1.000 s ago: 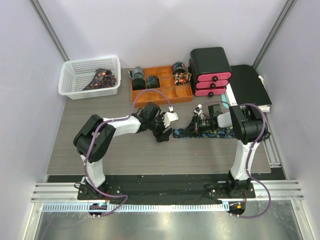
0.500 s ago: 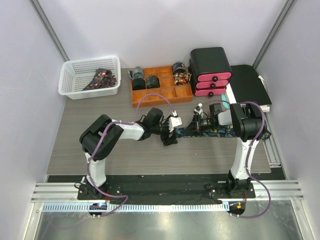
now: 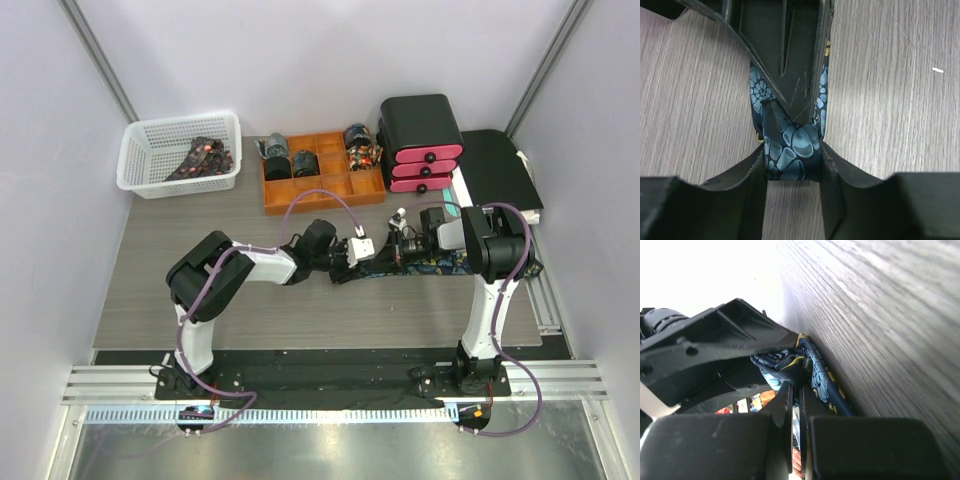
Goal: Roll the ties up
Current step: Roll the tie at the center of the board.
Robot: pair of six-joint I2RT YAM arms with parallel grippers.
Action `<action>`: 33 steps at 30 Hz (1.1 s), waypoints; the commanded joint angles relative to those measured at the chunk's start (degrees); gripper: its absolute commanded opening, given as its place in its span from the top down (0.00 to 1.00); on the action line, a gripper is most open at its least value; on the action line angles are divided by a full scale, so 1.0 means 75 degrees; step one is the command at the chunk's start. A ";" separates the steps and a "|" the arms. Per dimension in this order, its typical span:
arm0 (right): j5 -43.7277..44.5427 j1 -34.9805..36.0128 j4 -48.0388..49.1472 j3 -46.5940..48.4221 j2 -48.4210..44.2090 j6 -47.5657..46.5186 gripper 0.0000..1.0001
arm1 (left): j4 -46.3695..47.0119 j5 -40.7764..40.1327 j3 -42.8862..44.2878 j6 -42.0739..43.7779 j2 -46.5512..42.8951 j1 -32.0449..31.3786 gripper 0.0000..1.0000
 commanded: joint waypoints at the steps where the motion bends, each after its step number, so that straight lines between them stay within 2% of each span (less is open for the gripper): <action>1: 0.1447 0.0195 -0.0892 -0.0524 0.0601 0.0051 0.99 | -0.0726 -0.0243 -0.0126 0.0498 0.0037 -0.0563 0.63; 7: 0.1364 0.0453 -0.0845 -0.0606 0.0168 0.0098 0.99 | -0.2272 -0.0853 -0.0091 0.0651 -0.0419 -0.0564 0.71; 11: 0.1574 0.0407 -0.1243 -0.0419 -0.0511 -0.0159 0.76 | -0.3631 -0.0971 0.0107 0.0873 -0.0760 -0.0564 0.81; 14: 0.1750 0.0290 -0.1407 -0.0290 -0.1272 -0.0300 0.66 | -0.4744 -0.1088 0.0424 0.0944 -0.0749 -0.0564 0.85; 19: 0.1915 0.0278 -0.1607 -0.0172 -0.2034 -0.0664 0.62 | -0.5917 -0.1217 0.1080 0.0910 -0.0445 -0.0552 0.87; 29: 0.1634 0.0827 0.1097 -0.1027 -0.2107 0.1138 0.60 | -0.6716 -0.1440 0.1948 0.0664 0.0165 -0.0552 0.86; 33: 0.1680 0.1121 0.1487 -0.1133 -0.1907 0.1445 0.60 | -0.6763 -0.1533 0.2018 0.0558 0.0212 -0.0540 0.84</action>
